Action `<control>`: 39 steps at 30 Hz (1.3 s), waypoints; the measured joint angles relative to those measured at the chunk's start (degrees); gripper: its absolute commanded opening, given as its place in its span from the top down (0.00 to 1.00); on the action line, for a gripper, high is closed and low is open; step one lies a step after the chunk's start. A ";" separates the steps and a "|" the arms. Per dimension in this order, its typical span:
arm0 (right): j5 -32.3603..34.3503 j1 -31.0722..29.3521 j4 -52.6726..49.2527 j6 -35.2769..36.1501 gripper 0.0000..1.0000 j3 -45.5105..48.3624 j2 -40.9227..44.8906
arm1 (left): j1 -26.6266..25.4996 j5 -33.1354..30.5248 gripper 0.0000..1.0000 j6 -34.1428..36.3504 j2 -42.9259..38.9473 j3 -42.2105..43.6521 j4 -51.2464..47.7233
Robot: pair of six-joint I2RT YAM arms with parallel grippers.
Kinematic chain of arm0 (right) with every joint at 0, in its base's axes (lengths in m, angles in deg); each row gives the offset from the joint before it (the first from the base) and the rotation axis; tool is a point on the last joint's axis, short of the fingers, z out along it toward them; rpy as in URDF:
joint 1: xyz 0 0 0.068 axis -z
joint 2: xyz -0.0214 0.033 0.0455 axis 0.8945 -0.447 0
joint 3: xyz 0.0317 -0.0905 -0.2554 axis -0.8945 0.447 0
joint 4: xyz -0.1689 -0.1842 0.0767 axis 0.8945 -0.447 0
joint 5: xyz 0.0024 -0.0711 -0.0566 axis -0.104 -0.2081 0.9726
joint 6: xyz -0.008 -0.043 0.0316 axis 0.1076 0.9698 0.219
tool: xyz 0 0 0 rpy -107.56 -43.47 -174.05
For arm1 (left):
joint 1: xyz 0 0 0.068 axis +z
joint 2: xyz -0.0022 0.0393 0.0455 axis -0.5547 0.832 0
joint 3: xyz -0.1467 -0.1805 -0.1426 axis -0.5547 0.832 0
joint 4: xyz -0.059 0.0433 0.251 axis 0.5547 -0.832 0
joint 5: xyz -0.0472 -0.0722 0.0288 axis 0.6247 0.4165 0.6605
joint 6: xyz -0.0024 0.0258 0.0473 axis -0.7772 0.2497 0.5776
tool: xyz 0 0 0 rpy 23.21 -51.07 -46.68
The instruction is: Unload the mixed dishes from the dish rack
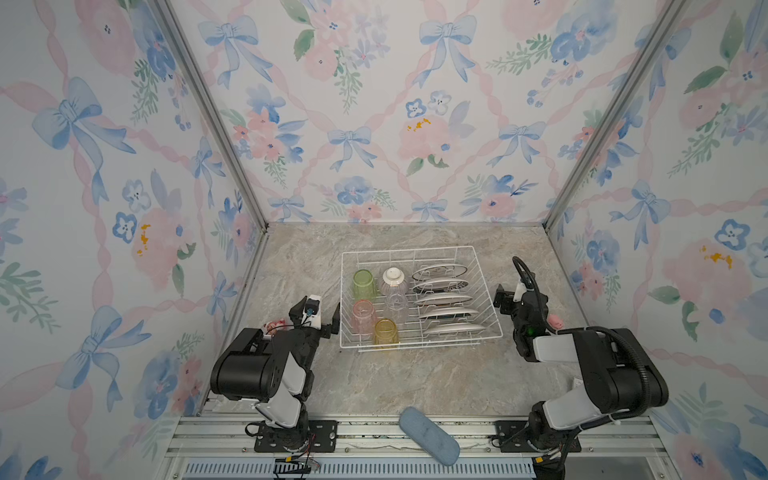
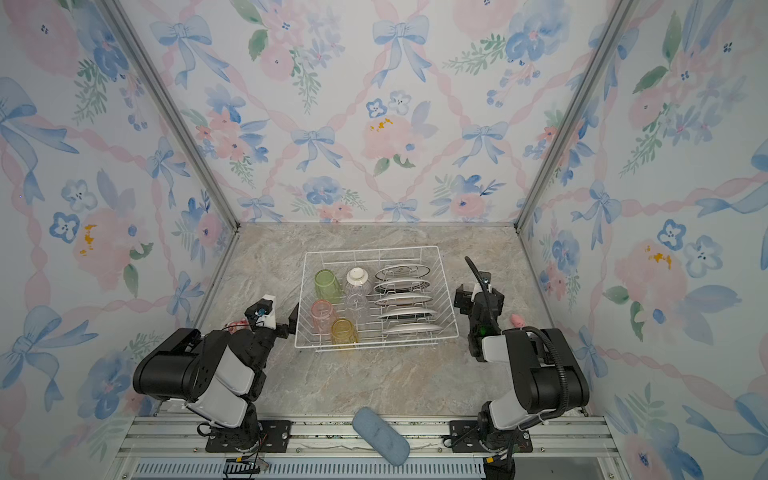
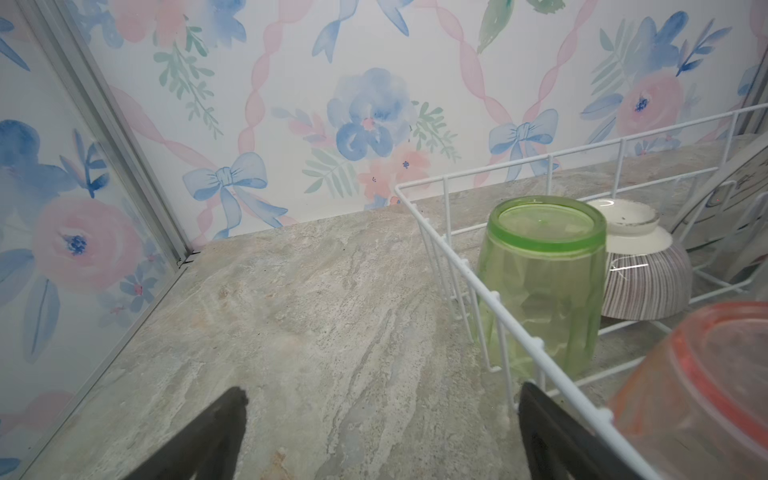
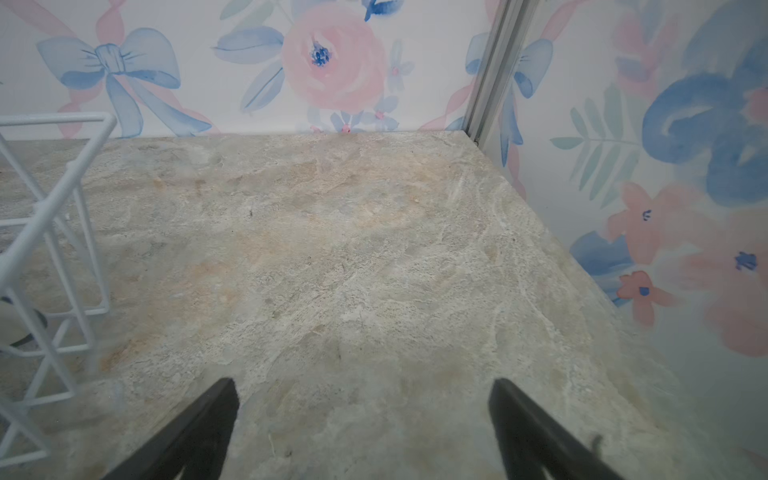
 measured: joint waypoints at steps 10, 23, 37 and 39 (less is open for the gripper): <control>0.00 0.00 0.00 0.00 0.03 0.00 -0.02 | 0.00 -0.02 0.02 0.00 0.00 0.00 0.02; 0.00 0.00 0.00 0.00 0.03 0.00 -0.02 | 0.00 0.00 0.02 0.00 0.00 0.00 0.02; 0.00 0.00 0.00 0.00 0.03 0.00 -0.02 | 0.00 0.50 0.06 0.00 0.02 0.00 0.00; 0.00 0.00 0.00 0.00 0.03 0.00 -0.02 | 0.00 0.50 0.06 0.00 0.02 0.00 0.00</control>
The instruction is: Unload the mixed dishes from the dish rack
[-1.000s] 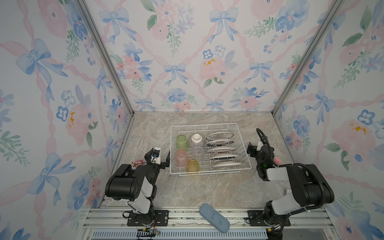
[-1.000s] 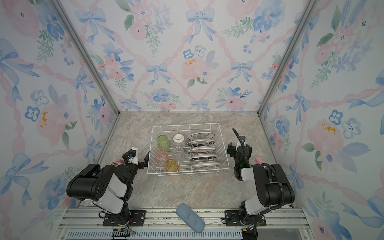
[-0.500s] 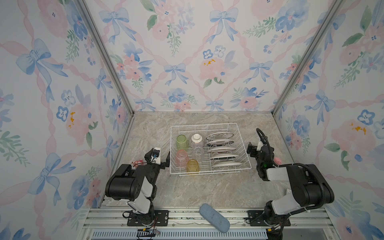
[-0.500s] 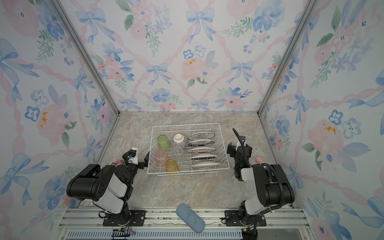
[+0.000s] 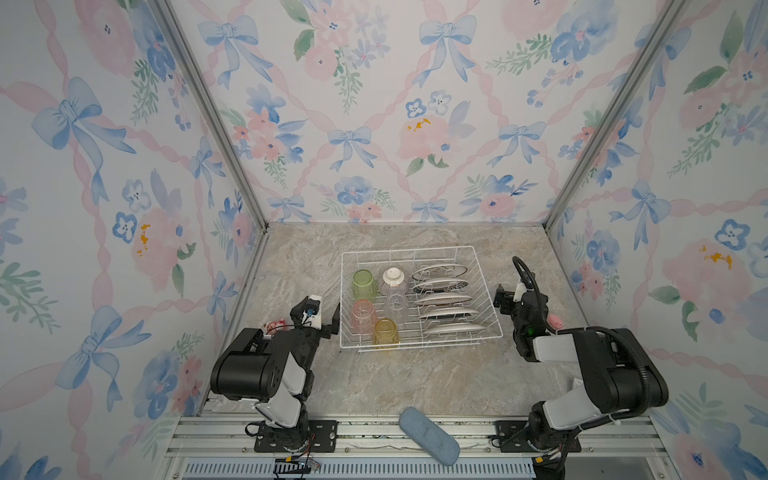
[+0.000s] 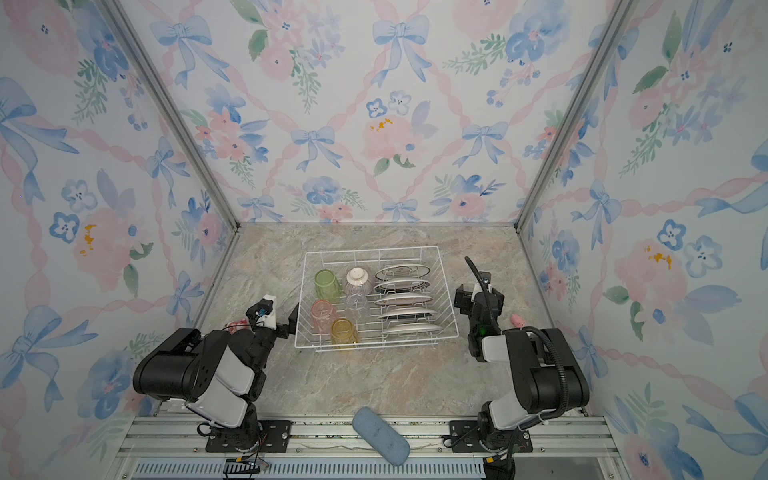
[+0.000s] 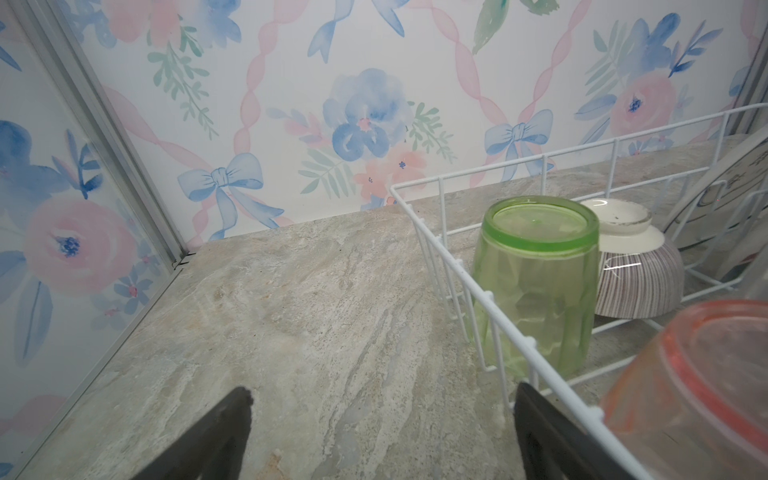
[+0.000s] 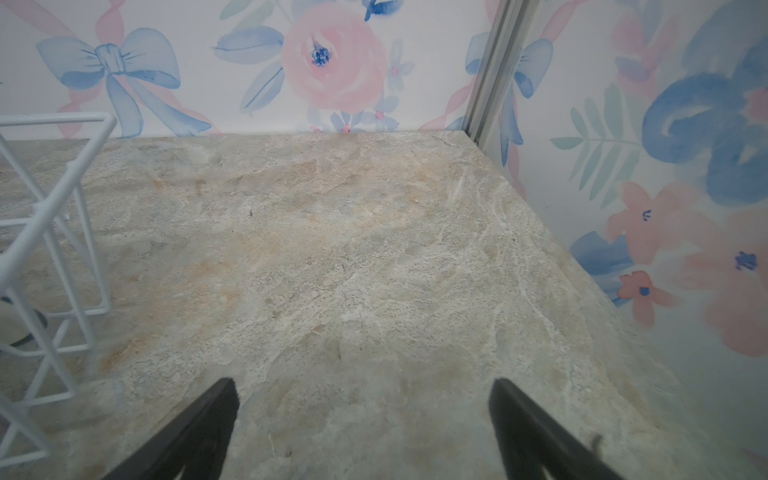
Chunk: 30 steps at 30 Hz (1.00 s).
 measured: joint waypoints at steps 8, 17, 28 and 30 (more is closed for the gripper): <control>0.00 -0.02 0.00 0.00 0.03 0.00 0.00 | 0.00 0.00 0.05 0.00 0.13 0.00 -0.02; 0.00 0.00 0.00 0.00 0.03 0.00 0.00 | 0.00 -0.02 0.05 0.00 0.13 0.00 -0.02; 0.00 0.00 0.00 0.00 0.03 0.00 0.00 | 0.07 -0.26 0.02 -0.02 0.13 0.00 0.02; 0.00 0.00 0.00 0.00 0.03 0.00 0.00 | 0.07 -0.26 0.02 -0.02 0.13 0.00 0.02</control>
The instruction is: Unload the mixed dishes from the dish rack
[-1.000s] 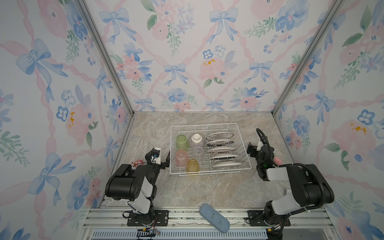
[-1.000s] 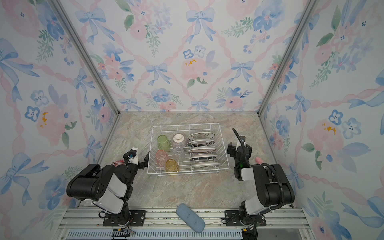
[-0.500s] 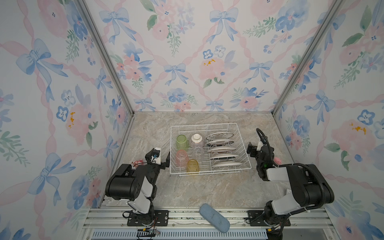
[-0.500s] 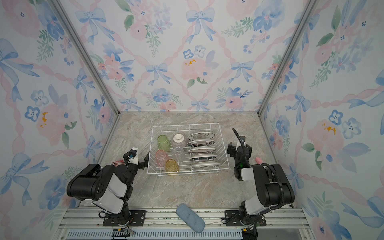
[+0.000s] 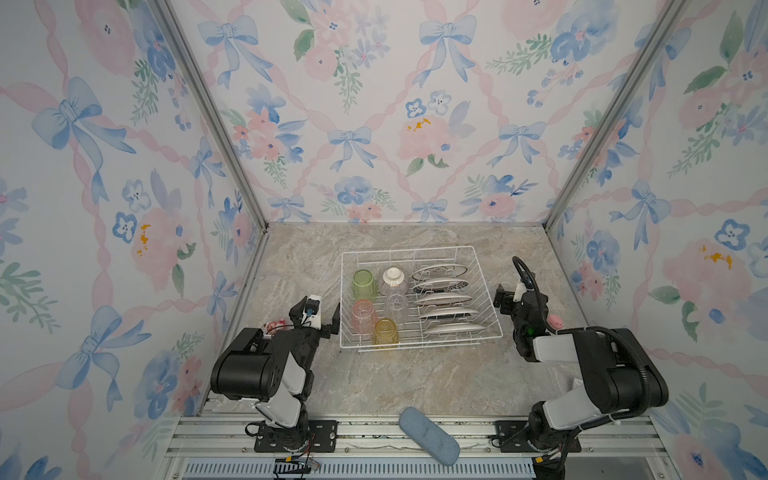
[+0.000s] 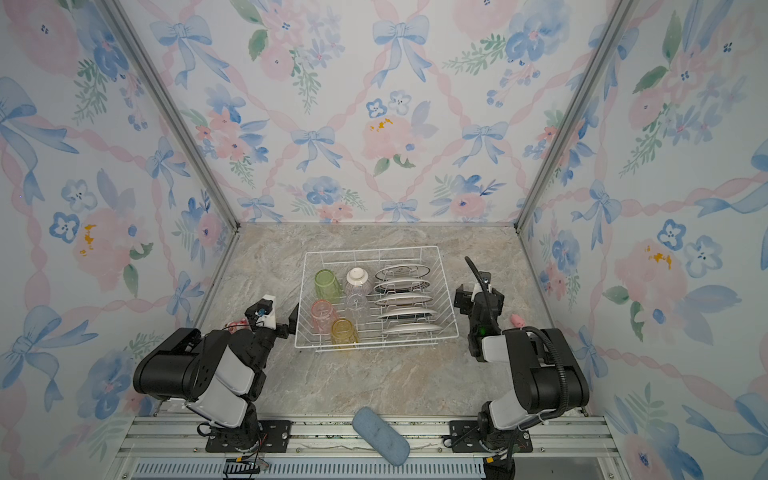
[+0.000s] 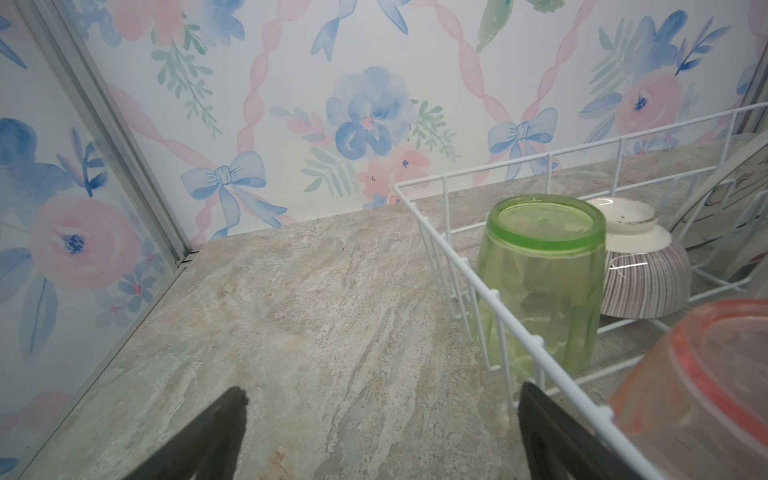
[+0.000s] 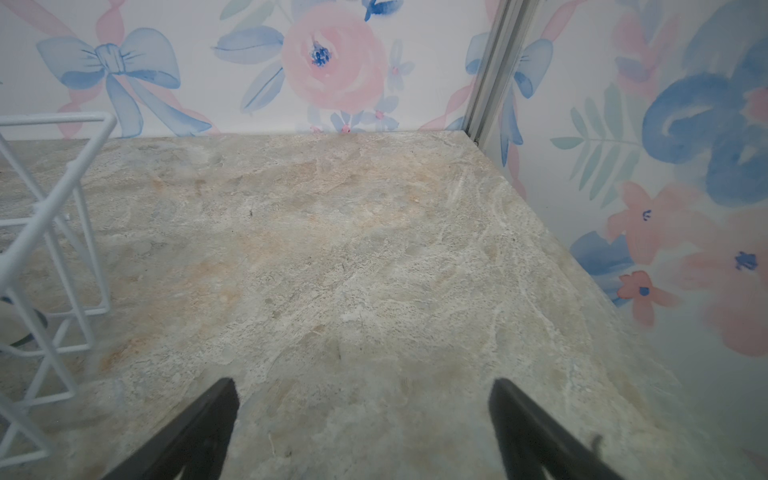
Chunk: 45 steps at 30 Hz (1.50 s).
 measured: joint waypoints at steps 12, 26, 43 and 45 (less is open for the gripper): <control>0.00 -0.02 0.00 0.00 0.03 0.00 0.00 | 0.00 -0.02 0.02 0.00 0.00 0.00 0.00; 0.00 0.00 0.00 0.00 0.03 0.00 0.00 | 0.00 0.22 0.08 -0.02 0.00 0.00 -0.02; 0.00 0.00 0.00 0.00 0.03 0.00 0.00 | 0.79 -1.42 0.36 -4.22 -33.24 -0.09 -17.09; 0.00 0.00 0.00 0.00 0.03 0.00 0.00 | -0.63 -2.51 0.37 -5.88 -43.23 -0.92 -25.51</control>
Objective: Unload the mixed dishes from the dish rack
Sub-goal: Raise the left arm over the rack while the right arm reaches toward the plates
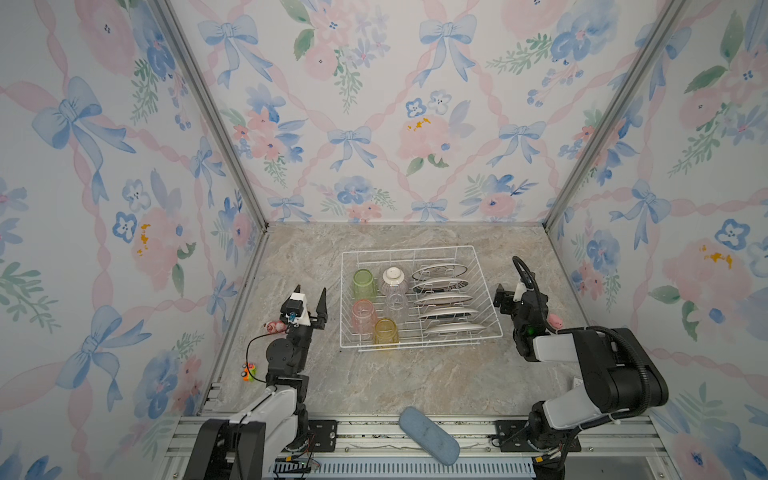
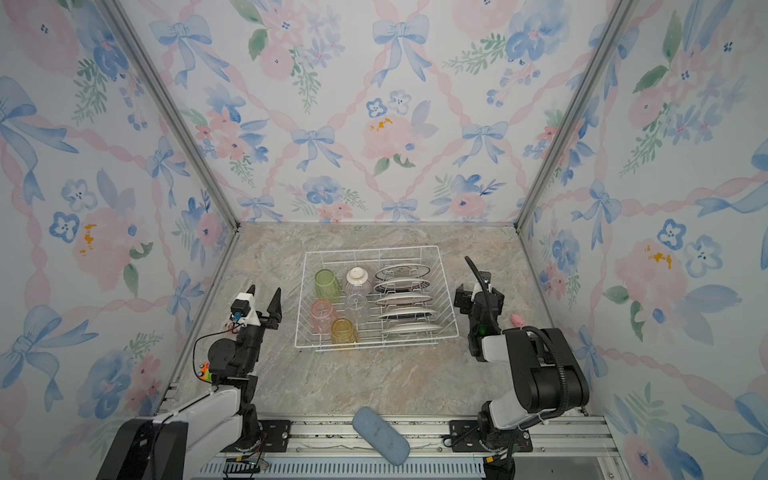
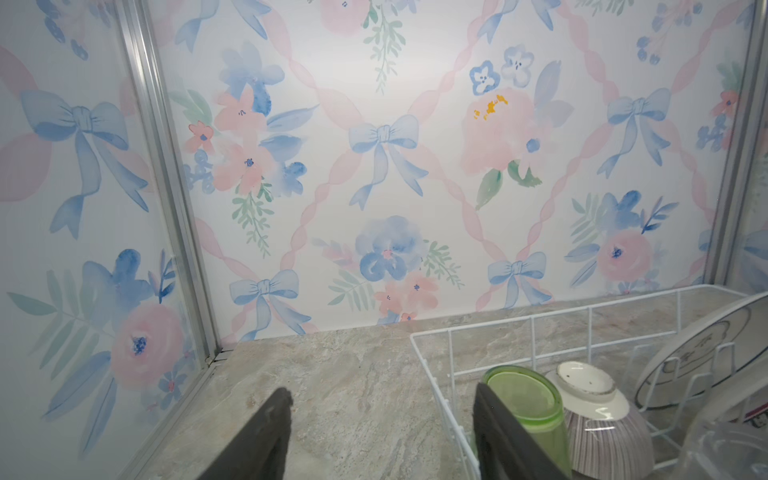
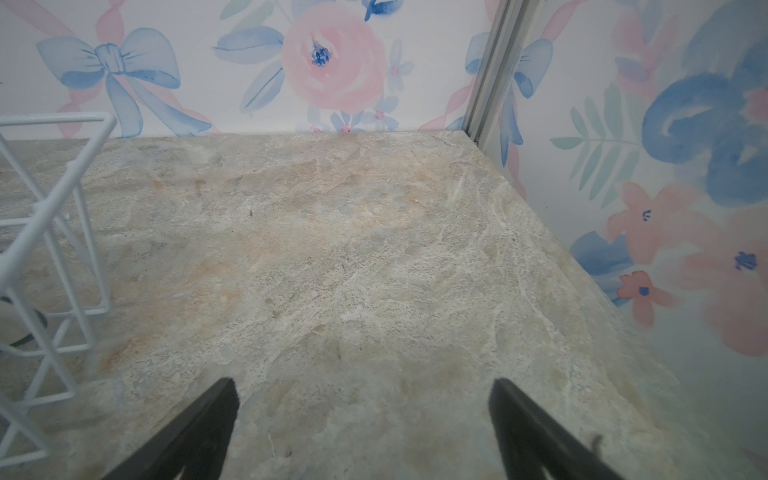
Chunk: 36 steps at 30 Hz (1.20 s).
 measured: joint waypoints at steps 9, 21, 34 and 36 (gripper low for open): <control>0.00 0.00 0.00 0.00 0.03 0.00 0.00 | -7.45 -4.63 0.45 -8.44 -20.46 -12.57 -32.98; -0.26 0.11 0.00 -0.02 0.03 0.00 0.00 | -20.06 -9.11 0.37 -4.15 8.63 -51.65 -58.51; -9.18 1.73 -40.30 -2.82 0.20 -24.98 11.26 | -20.13 5.42 0.50 -2.56 26.34 -67.82 -72.94; -13.09 1.60 -46.97 -4.44 0.20 -30.01 15.74 | -20.46 6.91 0.53 -2.71 26.86 -68.13 -73.61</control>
